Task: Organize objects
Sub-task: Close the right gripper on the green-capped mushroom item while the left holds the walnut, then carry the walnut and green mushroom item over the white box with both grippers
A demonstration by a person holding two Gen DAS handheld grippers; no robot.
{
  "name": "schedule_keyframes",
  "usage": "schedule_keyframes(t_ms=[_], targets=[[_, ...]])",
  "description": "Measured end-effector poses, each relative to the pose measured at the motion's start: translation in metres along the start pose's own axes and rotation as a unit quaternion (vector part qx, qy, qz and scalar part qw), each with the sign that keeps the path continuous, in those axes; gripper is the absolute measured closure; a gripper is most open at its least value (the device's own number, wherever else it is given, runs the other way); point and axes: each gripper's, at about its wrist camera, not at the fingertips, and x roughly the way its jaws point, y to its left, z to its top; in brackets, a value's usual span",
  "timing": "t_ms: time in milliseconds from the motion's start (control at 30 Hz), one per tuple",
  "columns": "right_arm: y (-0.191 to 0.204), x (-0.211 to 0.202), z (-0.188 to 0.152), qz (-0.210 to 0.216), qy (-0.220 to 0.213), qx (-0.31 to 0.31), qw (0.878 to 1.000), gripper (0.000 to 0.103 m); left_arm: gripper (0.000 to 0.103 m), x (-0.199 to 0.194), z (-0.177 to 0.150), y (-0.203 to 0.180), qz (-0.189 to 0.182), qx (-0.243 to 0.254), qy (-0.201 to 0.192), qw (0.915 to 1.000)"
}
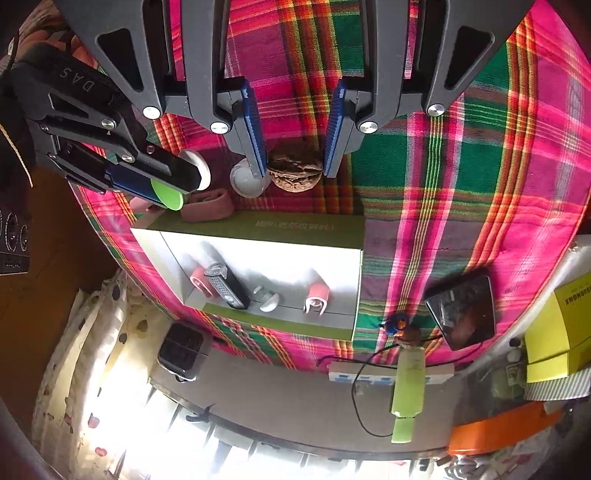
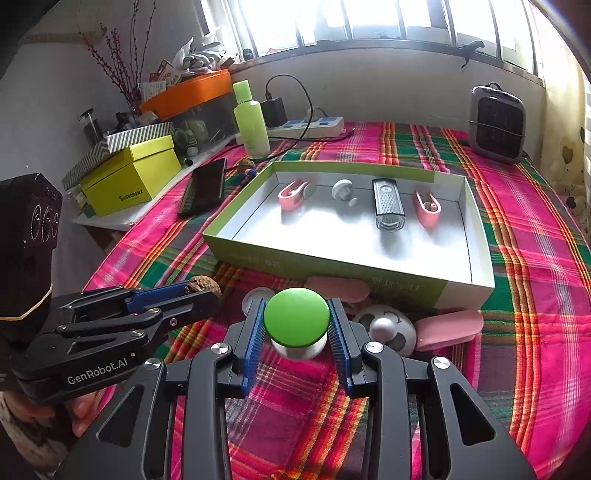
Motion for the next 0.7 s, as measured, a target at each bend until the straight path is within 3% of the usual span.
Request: schedule_keyframes(t_ms=[400, 700], targets=[[-0.009, -0.006, 0.035, -0.008, -0.032, -0.004, 0.999, 0.068, 0.074, 0.0, 0.036, -0.009, 0.001, 0.019, -0.027, 0.9994], [-0.019, 0.019, 0.061, -0.015, -0.029, -0.006, 0.999, 0.068, 0.074, 0.021, 0.062, -0.003, 0.016, 0.019, -0.028, 0.9993]])
